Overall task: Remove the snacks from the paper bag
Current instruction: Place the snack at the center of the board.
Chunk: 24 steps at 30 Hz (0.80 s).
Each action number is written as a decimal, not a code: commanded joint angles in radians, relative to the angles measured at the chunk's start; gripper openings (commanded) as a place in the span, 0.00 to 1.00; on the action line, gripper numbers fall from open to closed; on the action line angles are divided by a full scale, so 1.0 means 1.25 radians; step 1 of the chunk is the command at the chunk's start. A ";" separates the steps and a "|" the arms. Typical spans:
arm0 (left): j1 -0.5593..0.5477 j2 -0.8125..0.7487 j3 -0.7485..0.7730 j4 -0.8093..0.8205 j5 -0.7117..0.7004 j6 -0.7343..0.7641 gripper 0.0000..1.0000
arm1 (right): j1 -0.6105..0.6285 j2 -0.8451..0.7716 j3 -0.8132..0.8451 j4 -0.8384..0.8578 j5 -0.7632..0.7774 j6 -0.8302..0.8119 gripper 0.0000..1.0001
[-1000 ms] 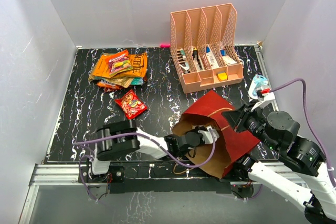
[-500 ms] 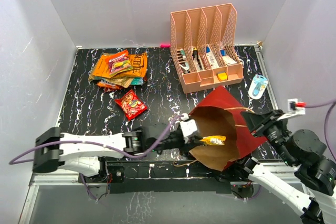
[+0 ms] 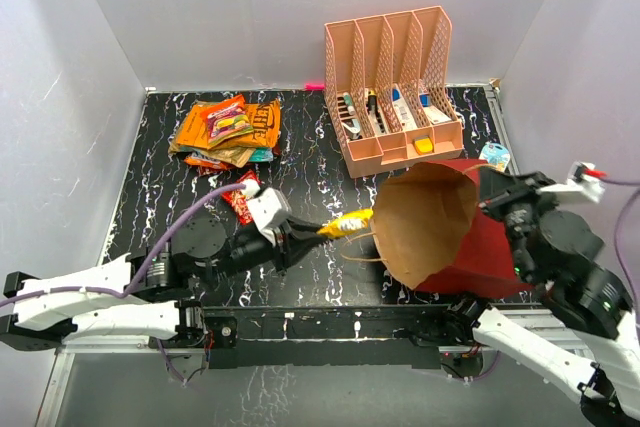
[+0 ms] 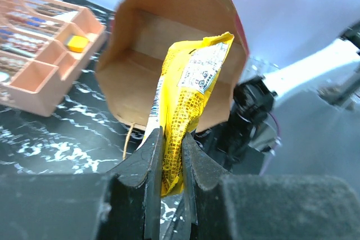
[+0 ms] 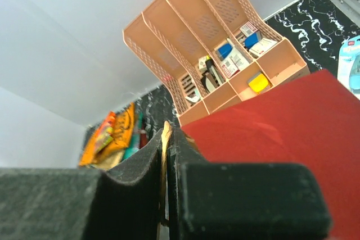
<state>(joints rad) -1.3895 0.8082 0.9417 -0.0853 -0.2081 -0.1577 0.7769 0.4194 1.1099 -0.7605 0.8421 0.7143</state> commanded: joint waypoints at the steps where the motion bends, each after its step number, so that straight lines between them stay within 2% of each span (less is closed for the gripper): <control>1: 0.003 0.017 0.084 -0.108 -0.211 0.006 0.00 | 0.004 0.123 0.028 0.106 -0.071 -0.126 0.07; 5: 0.014 0.079 0.158 -0.192 -0.327 0.014 0.00 | 0.004 0.221 0.054 0.077 -0.254 -0.237 0.08; 8: 0.067 0.093 0.182 -0.204 -0.340 0.026 0.00 | 0.004 0.246 0.068 0.048 -0.329 -0.274 0.07; 10: 0.148 0.108 0.201 -0.216 -0.309 0.019 0.00 | 0.004 0.230 0.058 0.047 -0.327 -0.266 0.07; 15: 0.403 0.211 0.261 -0.260 -0.122 -0.007 0.00 | 0.004 0.141 -0.012 0.105 -0.331 -0.239 0.08; 18: 0.519 0.292 0.293 -0.254 -0.097 -0.001 0.00 | 0.004 0.105 -0.032 0.105 -0.329 -0.227 0.08; 22: 0.726 0.379 0.296 -0.176 -0.009 -0.034 0.00 | 0.004 0.088 -0.036 0.089 -0.333 -0.224 0.08; 24: 0.811 0.419 0.273 -0.095 0.037 -0.047 0.00 | 0.004 0.080 -0.035 0.085 -0.335 -0.226 0.07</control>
<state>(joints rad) -0.5568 1.2778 1.2858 -0.3405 -0.2924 -0.1741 0.7788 0.5259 1.0786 -0.6975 0.4412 0.4278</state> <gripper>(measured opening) 0.121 0.077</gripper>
